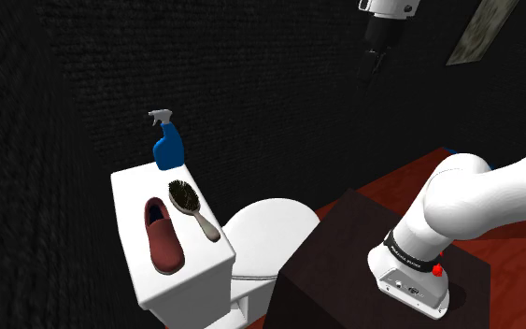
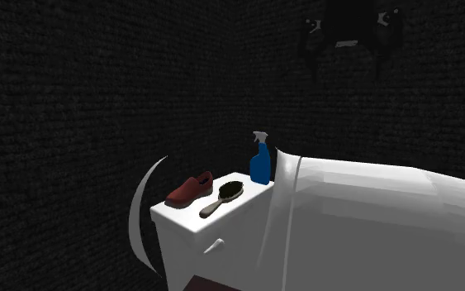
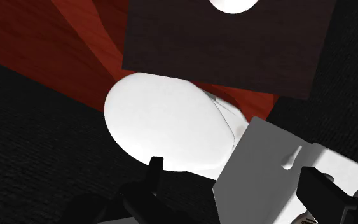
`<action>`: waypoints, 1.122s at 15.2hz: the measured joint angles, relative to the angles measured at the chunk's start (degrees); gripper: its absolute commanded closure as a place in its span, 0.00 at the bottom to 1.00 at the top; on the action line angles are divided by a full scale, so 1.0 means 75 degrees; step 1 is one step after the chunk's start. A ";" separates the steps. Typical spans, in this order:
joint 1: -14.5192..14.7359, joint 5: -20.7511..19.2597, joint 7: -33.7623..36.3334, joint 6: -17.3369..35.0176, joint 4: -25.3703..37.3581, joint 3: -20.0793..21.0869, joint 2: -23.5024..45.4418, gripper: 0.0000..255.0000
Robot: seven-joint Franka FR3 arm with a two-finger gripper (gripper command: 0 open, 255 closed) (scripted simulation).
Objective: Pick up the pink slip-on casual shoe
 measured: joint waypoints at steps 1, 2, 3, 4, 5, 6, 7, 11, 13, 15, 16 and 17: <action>0.0000 0.0000 0.0000 0.0000 0.0000 0.0000 0.0000 0.00; 0.0012 0.0046 0.0083 0.0079 -0.0083 0.0057 0.0016 0.00; 0.0035 0.0122 0.0208 0.0139 -0.0074 0.0148 0.0113 0.00; 0.0071 0.0231 0.0386 0.0268 -0.0163 0.0283 0.0191 0.00; 0.0105 0.0339 0.0566 0.0327 -0.0202 0.0418 0.0244 0.00; 0.0132 0.0431 0.0727 0.0465 -0.0244 0.0531 0.0376 0.00; 0.0175 0.0550 0.0927 0.0557 -0.0214 0.0686 0.0530 0.00; 0.0338 0.0992 0.1717 0.1126 -0.0270 0.1280 0.1163 0.00; 0.0397 0.1154 0.2059 0.1427 -0.0258 0.1531 0.1529 0.00; 0.0446 0.1287 0.2375 0.1659 -0.0161 0.1754 0.1902 0.00; 0.0496 0.1380 0.2603 0.1803 -0.0083 0.1928 0.2139 0.00; 0.0528 0.1444 0.2807 0.1914 0.0034 0.2072 0.2388 0.00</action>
